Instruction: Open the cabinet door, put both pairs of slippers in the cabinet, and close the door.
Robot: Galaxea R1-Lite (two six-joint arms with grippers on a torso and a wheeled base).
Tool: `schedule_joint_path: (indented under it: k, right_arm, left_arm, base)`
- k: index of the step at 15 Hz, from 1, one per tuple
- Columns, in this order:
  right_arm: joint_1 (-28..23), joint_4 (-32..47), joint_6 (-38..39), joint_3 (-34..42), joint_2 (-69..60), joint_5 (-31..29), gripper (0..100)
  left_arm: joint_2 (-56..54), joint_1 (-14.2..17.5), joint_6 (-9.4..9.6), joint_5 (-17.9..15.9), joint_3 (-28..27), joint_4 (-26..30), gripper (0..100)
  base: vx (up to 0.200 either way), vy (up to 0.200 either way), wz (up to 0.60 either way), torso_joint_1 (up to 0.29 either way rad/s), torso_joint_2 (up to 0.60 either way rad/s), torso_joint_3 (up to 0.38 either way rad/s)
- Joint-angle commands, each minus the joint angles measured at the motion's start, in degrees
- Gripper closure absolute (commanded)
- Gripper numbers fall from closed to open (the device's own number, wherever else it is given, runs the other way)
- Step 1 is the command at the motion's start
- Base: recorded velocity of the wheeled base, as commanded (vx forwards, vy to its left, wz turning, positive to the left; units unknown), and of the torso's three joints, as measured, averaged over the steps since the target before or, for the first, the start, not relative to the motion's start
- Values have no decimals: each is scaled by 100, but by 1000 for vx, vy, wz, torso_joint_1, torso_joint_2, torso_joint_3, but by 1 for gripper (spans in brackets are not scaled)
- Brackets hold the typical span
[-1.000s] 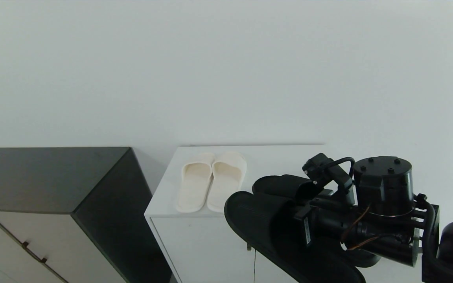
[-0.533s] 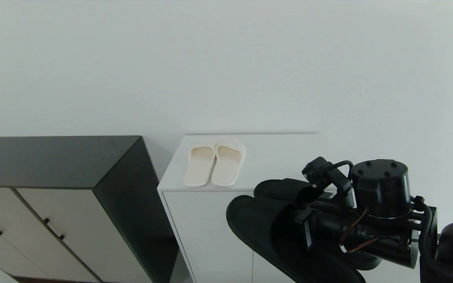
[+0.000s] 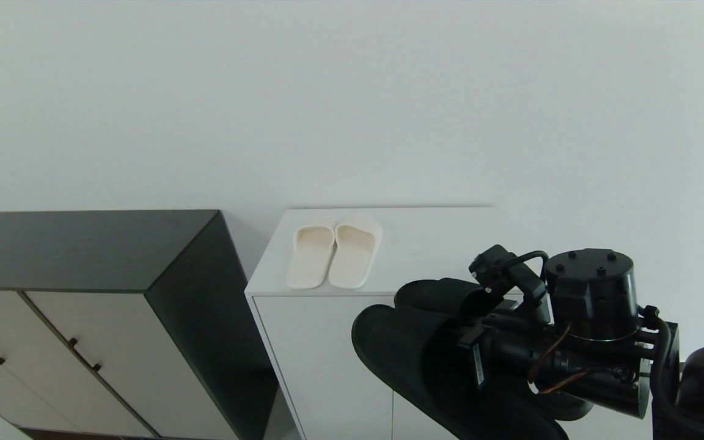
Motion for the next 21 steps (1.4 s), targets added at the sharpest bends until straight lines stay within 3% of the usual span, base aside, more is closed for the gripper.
schedule_joint_path:
  k: [1, 8, 9, 21]
  right_arm:
    - [7, -2, -1, 28, 27, 3, 100]
    - [16, -11, -28, 46, 150, 12, 100]
    - [16, -11, -28, 46, 150, 12, 100]
    - [60, -169, -221, 221, 159, 12, 100]
  left_arm:
    - [0, 1, -4, 1, 0, 0, 100]
    - [0, 1, 4, 71, 0, -9, 100]
    - [0, 1, -48, 54, 0, -9, 0]
    - [0, 1, -48, 62, 0, -9, 0]
  base:
    - [0, 0, 0, 0, 0, 0]
    - [0, 0, 0, -114, 252, 141]
    - [0, 0, 0, -163, 354, 188]
    - [0, 0, 0, -196, 454, 256]
